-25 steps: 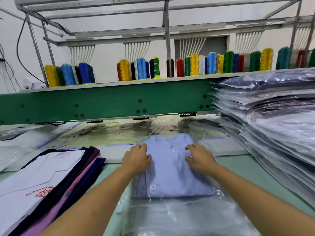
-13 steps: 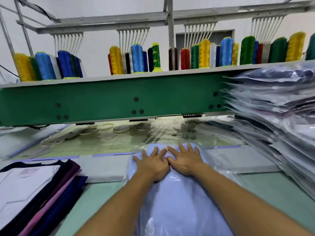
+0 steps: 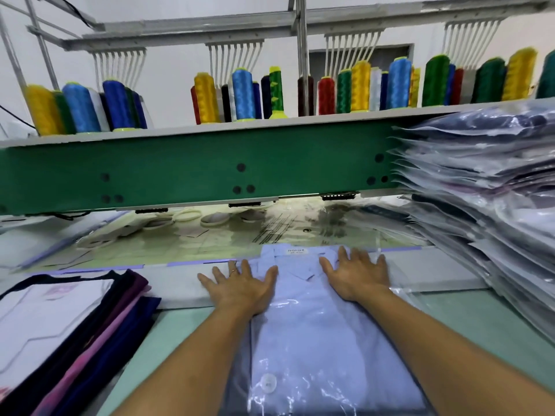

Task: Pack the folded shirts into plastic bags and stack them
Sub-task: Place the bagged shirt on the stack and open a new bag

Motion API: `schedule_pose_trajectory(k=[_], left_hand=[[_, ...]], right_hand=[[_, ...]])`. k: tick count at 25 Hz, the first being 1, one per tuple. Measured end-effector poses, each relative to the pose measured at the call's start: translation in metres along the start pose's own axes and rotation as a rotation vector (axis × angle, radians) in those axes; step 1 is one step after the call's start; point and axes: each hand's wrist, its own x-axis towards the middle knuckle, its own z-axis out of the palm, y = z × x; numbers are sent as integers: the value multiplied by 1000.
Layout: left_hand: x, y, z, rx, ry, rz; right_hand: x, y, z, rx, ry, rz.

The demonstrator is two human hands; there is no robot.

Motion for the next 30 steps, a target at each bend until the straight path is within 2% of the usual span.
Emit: schedule_pose_trajectory(k=[2,5,10,13,16,20,25,28,30], left_hand=[[-14,-6,-11,103,67,30],[-49,-10,-23,9,90,80],[-121,-8,-13,-185,26,153],[-159,-20,4,-197,31,181],[-177,-40,16,-237,92,228],[-187,-52,14,-328,89,148],[-196,-68,2,-189,261,29],[-195,-79,-5,-332,198,-12],[-193,-84,-12,-603,160,-45]], right_hand=[[-14,5,-8,-131,85,33],[-44,2,-21,-92,131,-76],[-121,-38,-23,153,40,-275],[-167,-41,2,127,-36,-380],[-186,-13,15,115,-29,-443],[-194,22,11,93,-47,-310],[-197,49,2,67,-35,-54],[-203,46,-5,-52,164,42],[-206,43,-13,-72,295,31]])
